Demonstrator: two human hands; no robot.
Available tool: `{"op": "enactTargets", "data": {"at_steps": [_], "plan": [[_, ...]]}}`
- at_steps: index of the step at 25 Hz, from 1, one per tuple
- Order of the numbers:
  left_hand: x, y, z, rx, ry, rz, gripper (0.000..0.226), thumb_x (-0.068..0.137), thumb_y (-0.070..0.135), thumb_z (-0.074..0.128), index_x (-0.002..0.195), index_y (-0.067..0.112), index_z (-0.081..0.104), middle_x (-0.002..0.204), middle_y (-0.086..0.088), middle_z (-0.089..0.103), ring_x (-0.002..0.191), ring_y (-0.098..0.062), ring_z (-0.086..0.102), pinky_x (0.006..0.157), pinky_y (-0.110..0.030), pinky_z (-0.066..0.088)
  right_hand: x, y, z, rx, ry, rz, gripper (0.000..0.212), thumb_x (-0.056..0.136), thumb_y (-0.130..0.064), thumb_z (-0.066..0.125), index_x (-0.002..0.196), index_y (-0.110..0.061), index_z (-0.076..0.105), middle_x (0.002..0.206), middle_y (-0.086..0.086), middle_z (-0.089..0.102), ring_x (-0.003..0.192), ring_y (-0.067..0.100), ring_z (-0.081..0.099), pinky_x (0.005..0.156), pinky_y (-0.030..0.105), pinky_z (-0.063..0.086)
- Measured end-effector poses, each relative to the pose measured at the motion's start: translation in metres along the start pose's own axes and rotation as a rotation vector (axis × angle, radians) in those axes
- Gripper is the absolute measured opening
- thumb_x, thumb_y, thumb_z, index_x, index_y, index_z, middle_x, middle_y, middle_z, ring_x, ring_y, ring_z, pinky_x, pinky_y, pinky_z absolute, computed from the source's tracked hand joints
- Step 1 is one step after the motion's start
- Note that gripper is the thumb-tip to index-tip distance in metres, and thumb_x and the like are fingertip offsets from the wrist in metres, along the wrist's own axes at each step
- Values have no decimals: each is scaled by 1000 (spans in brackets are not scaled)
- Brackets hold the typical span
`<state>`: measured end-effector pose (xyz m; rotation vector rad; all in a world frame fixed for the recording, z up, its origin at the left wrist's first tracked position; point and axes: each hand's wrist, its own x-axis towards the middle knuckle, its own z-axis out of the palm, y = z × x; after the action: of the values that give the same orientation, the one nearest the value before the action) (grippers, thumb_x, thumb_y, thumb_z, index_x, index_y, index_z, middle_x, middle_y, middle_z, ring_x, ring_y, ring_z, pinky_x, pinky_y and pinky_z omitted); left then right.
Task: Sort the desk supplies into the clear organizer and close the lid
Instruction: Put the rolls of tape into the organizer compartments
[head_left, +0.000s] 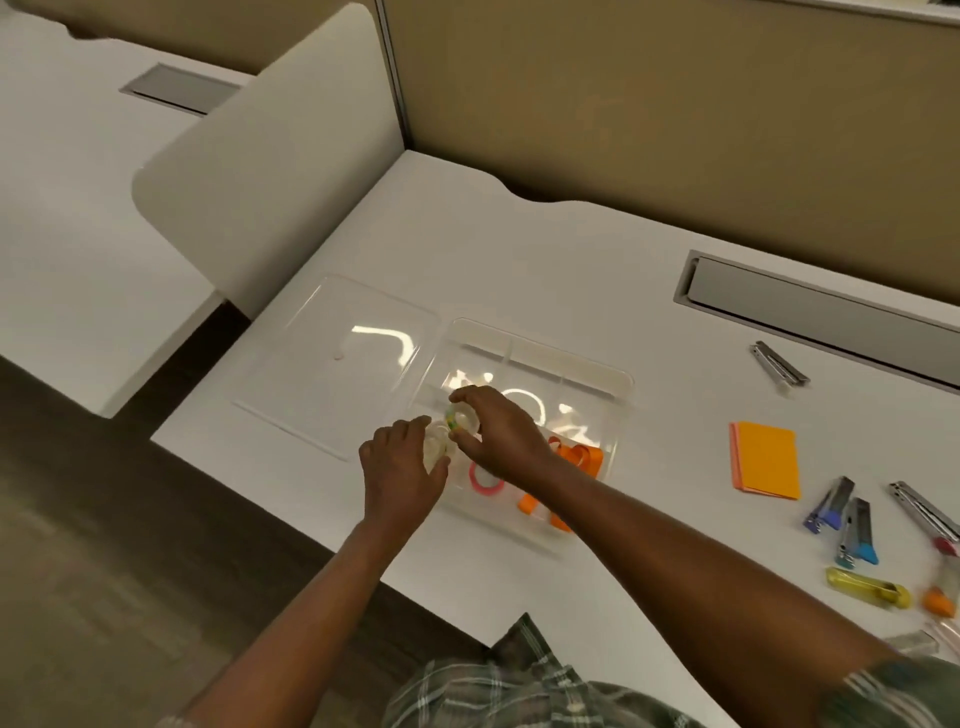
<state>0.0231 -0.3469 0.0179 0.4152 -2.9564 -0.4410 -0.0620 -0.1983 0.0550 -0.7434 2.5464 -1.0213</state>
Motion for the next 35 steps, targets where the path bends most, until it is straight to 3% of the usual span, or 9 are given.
{"op": "enactTargets", "data": {"at_steps": [7, 14, 20, 26, 35], "plan": [[5, -13, 5, 6, -43, -63, 66, 84, 44, 70, 139, 16, 48, 123, -8, 66, 113, -28, 58, 94, -42, 41, 27, -2, 24, -157, -103, -16, 54, 90, -25, 65, 141, -19, 47, 145, 2, 53, 129, 25, 53, 99, 38, 46], [9, 8, 3, -48, -41, 30, 58, 80, 38, 75, 128, 12, 57, 122, -12, 62, 109, -29, 58, 89, -43, 43, -5, 17, 4, -124, 7, 24, 47, 91, -35, 64, 135, -20, 54, 137, 3, 56, 115, 22, 59, 90, 35, 51], [5, 82, 10, -154, -61, 228, 46, 82, 36, 70, 122, 15, 62, 117, -7, 63, 105, -29, 58, 85, -42, 44, -68, 59, -36, -62, 131, 149, 41, 90, -37, 62, 129, -26, 57, 128, -6, 58, 102, 15, 63, 85, 36, 53], [-7, 175, 29, -187, -136, 380, 45, 80, 35, 71, 119, 15, 64, 113, -8, 62, 100, -30, 59, 83, -42, 45, -154, 120, -76, -58, 280, 302, 40, 90, -38, 66, 127, -24, 59, 126, -4, 61, 90, 11, 66, 74, 20, 47], [-54, 309, 86, -145, -316, 624, 47, 85, 46, 66, 124, 20, 61, 123, -3, 61, 108, -21, 57, 91, -34, 45, -279, 206, -126, -30, 393, 575, 40, 92, -40, 65, 129, -24, 59, 130, -3, 60, 96, 10, 65, 76, 19, 48]]}}
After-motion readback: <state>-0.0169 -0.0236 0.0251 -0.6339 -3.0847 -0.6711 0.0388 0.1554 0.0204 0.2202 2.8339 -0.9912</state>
